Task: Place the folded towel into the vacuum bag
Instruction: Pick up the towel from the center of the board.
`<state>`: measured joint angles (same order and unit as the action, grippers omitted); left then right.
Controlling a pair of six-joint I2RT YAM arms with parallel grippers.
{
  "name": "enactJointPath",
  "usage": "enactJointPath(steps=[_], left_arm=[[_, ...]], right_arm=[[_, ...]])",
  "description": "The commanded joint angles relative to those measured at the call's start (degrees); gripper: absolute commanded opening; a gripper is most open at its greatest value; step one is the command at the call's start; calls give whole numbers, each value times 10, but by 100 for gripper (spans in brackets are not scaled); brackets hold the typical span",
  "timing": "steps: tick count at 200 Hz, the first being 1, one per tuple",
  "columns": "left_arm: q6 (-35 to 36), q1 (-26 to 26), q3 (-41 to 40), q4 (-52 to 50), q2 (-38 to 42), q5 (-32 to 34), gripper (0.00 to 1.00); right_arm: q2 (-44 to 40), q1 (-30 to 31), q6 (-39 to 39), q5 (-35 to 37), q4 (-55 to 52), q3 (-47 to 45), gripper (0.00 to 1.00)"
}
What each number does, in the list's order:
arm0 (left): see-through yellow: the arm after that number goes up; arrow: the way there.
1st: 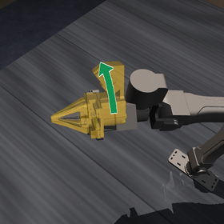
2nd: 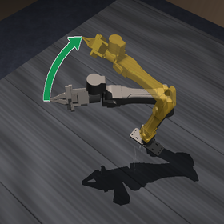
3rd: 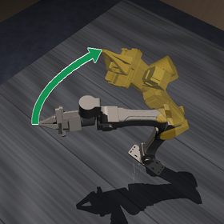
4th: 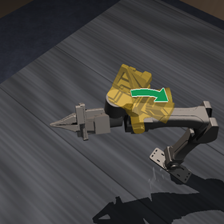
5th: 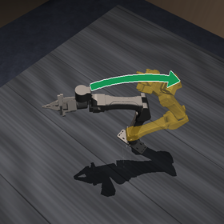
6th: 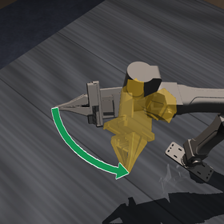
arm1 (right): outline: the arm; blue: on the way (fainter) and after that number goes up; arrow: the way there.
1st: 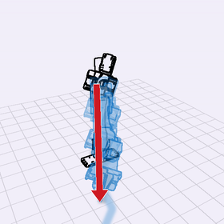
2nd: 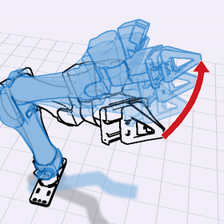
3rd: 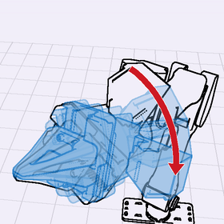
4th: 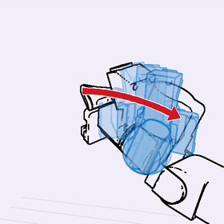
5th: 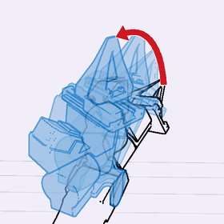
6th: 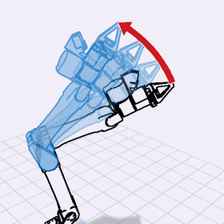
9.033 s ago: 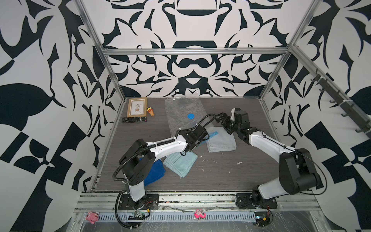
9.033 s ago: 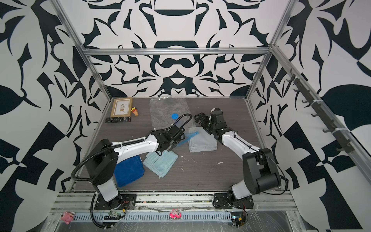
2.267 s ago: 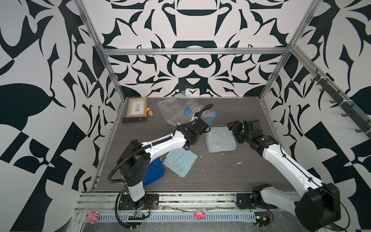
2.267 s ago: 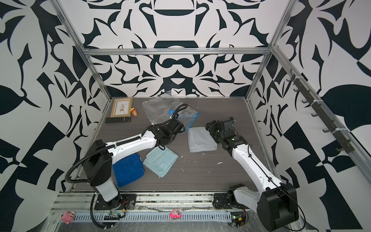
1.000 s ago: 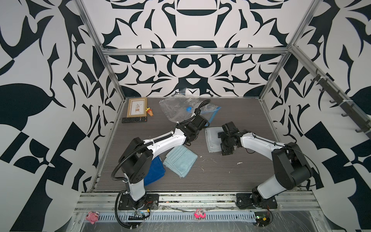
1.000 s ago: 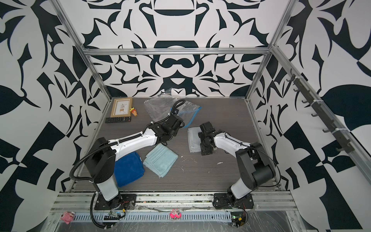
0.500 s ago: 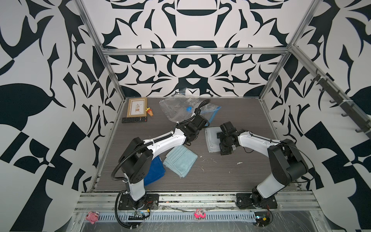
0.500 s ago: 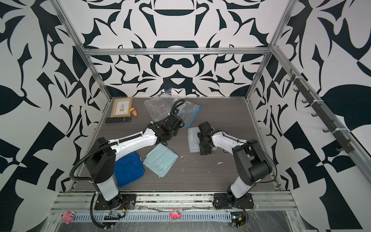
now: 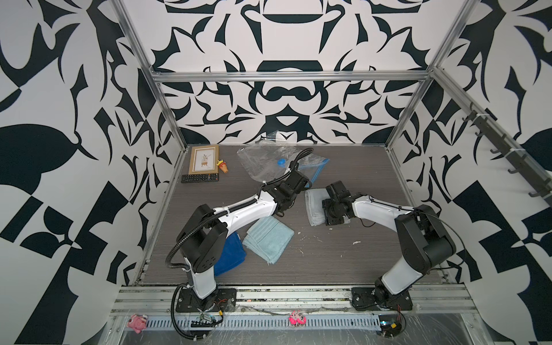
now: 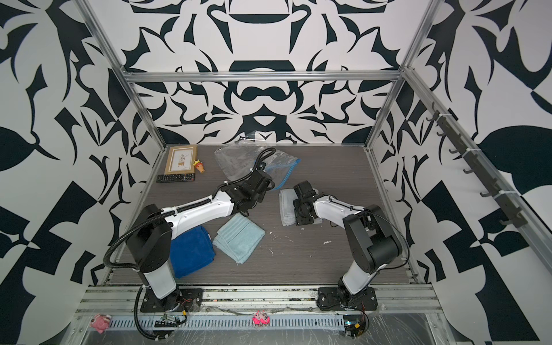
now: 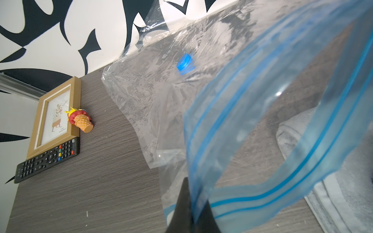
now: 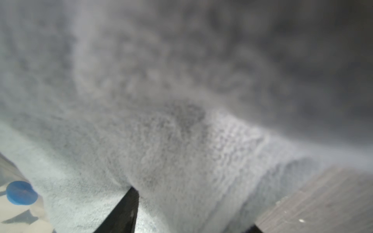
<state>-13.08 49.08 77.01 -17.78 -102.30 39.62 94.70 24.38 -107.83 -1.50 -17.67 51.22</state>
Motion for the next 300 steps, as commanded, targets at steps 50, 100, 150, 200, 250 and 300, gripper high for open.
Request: enactJointPath(steps=[50, 100, 150, 200, 250, 300], left_arm=[[-1, -3, -8, 4, 1, 3, 0], [9, -3, -10, -4, 9, -11, 0], [39, -3, -9, 3, 13, -58, 0], [49, -6, 10, -9, 15, -80, 0], [30, -18, 46, -40, 3, -118, 0], [24, -21, 91, -70, -21, -145, 0]], right_arm=[[17, 2, 62, 65, 8, -40, 30], [-48, -3, 318, 116, 29, -31, 0], [-181, -56, 503, 4, 17, -23, 0], [-248, -145, 619, -185, -83, 62, 0], [-284, -189, 662, -304, -156, 149, 0], [-295, -191, 599, -367, -95, 143, 0]])
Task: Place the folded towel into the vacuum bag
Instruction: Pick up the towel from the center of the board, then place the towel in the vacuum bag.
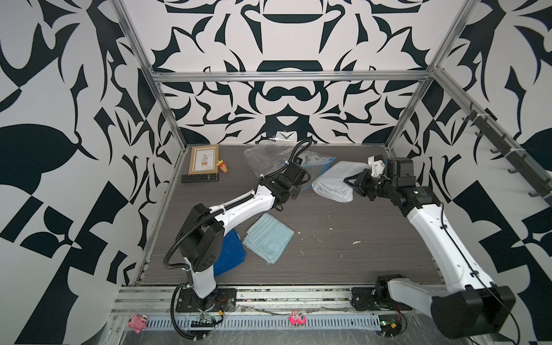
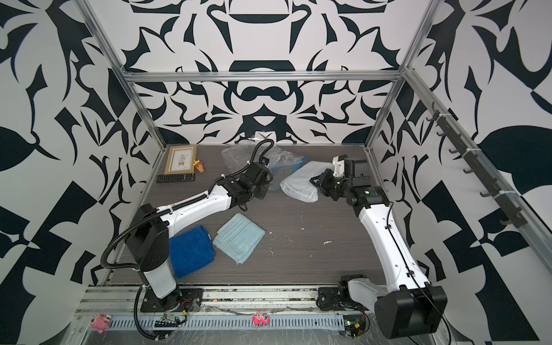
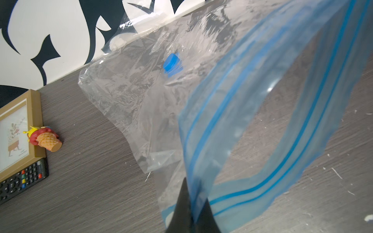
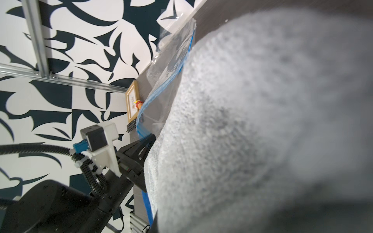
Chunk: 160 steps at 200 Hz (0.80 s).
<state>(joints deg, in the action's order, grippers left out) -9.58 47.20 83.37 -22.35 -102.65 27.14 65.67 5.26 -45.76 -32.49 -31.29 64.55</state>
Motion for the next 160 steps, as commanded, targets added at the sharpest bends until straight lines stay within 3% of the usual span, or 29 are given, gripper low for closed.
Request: enactJointPath(steps=[1, 46, 79, 106, 135, 160], left_arm=[[-10, -2, 29, -24, -18, -20, 0], [-9, -7, 57, -52, -32, -35, 0], [0, -30, 63, -64, -23, -94, 0], [35, -52, 73, -80, -17, -174, 0], [55, -70, 86, -96, -19, -216, 0], [53, -79, 101, -101, -25, -223, 0]], right_arm=[[-5, 0, -23, -57, 41, 10, 0], [-2, -1, 20, -108, 33, 46, 0], [-7, -26, 32, -152, 20, 74, 0], [4, -35, -3, -200, 57, 75, 0], [20, -39, -105, -269, 180, 43, 0], [31, -38, -92, -263, 152, 57, 0]])
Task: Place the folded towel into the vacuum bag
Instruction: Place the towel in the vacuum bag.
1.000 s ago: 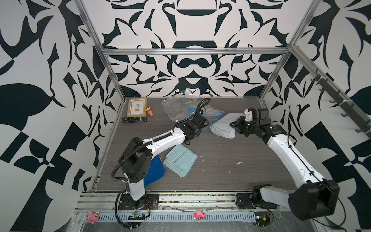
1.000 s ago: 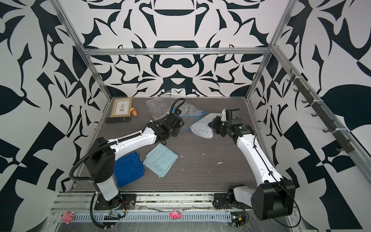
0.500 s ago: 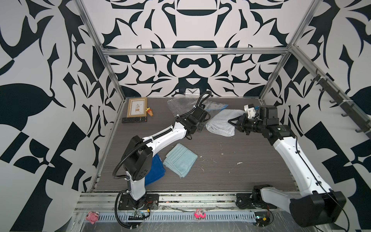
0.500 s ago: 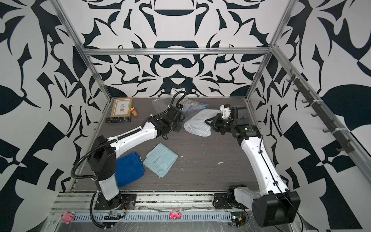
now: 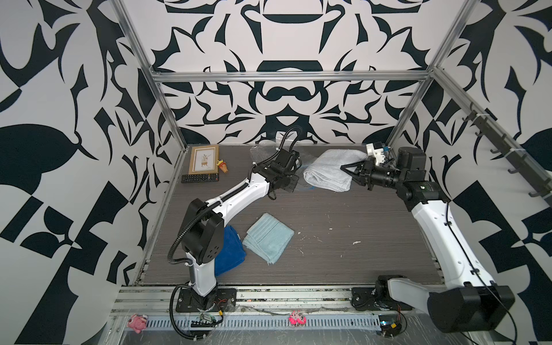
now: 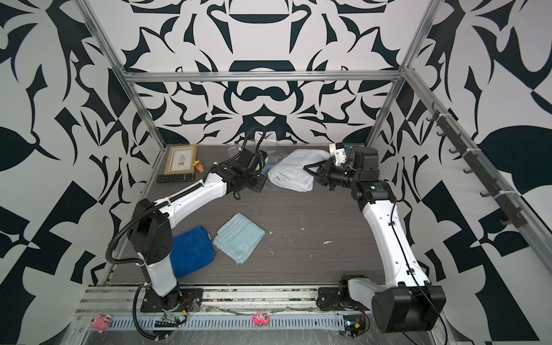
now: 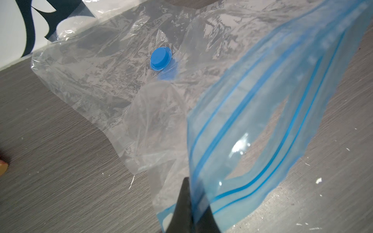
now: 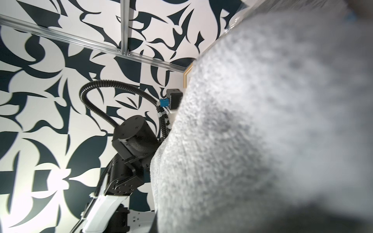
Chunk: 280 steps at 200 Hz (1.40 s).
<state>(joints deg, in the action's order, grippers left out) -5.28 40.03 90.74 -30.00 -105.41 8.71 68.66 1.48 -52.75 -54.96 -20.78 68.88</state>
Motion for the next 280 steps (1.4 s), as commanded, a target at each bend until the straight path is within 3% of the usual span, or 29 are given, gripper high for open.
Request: enactJointPath(steps=[1, 84, 150, 195, 280], left_arm=[[9, -9, 29, -25, 2, -39, 0], [3, -13, 58, -38, -6, -51, 0], [-5, -13, 79, -62, -14, -49, 0], [-33, -2, 113, -97, -26, -45, 0], [-63, 29, 144, -134, -49, -9, 0]], right_arm=[[1, 0, -21, -38, 46, 14, 0], [3, 2, -53, -34, 89, -51, 0], [45, 12, -11, 13, 78, -31, 0], [53, 45, 28, 112, 43, -7, 0], [60, 93, -3, 296, 61, -5, 0]])
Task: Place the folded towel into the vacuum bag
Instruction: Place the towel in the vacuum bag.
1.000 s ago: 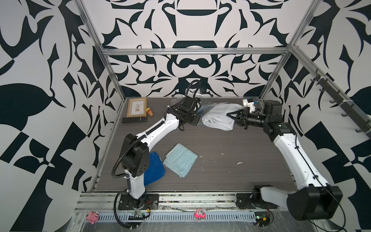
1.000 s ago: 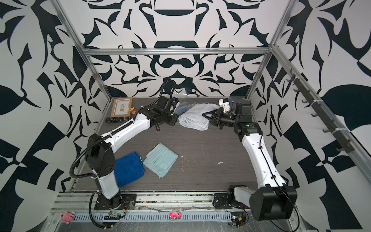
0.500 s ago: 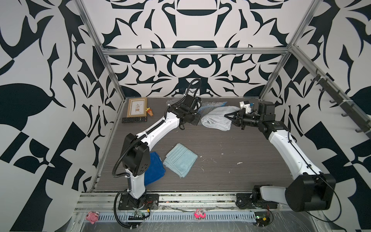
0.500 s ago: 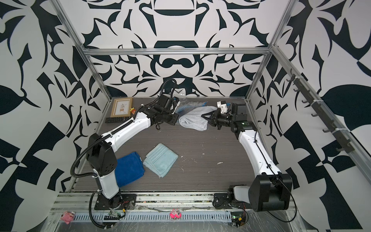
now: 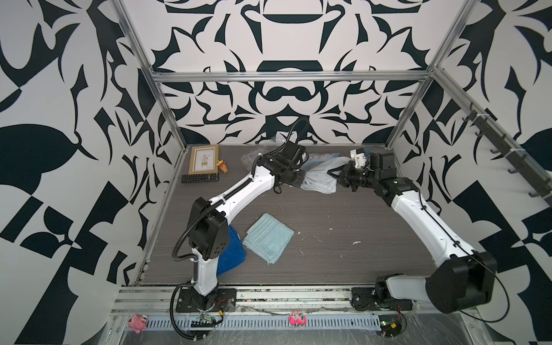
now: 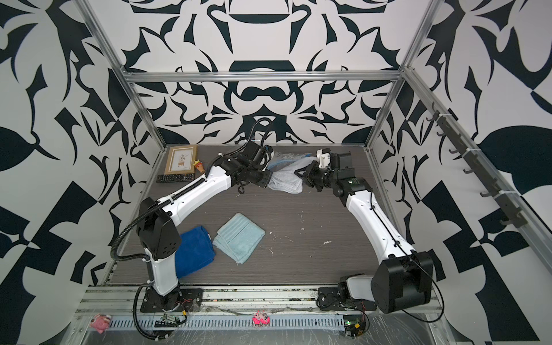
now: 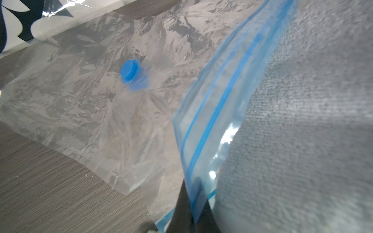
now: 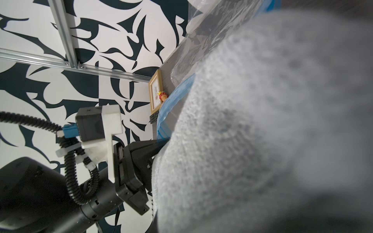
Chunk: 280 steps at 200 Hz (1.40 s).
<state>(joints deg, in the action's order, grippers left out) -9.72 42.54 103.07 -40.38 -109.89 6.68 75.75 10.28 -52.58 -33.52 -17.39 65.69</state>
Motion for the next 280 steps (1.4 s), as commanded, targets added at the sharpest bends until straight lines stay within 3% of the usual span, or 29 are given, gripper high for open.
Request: enactJointPath(steps=[1, 54, 110, 161, 211, 280], left_arm=[[-19, 4, 21, -30, -4, 12, 0], [-31, 11, 49, -65, -18, 32, 0], [-36, 19, 93, -96, -40, 44, 0], [-34, 20, 124, -115, -56, 53, 0], [-29, 20, 98, -105, -36, 49, 0], [-34, 23, 138, -128, -55, 50, 0]], right_arm=[[-11, 5, -5, 84, 27, 27, 0], [-16, 44, 7, 192, 17, 50, 0], [18, 110, 33, 232, 12, 90, 0], [16, 130, 64, 274, -10, 102, 0], [-13, 130, 132, 405, -47, 123, 0], [17, 169, 162, 435, -13, 115, 0]])
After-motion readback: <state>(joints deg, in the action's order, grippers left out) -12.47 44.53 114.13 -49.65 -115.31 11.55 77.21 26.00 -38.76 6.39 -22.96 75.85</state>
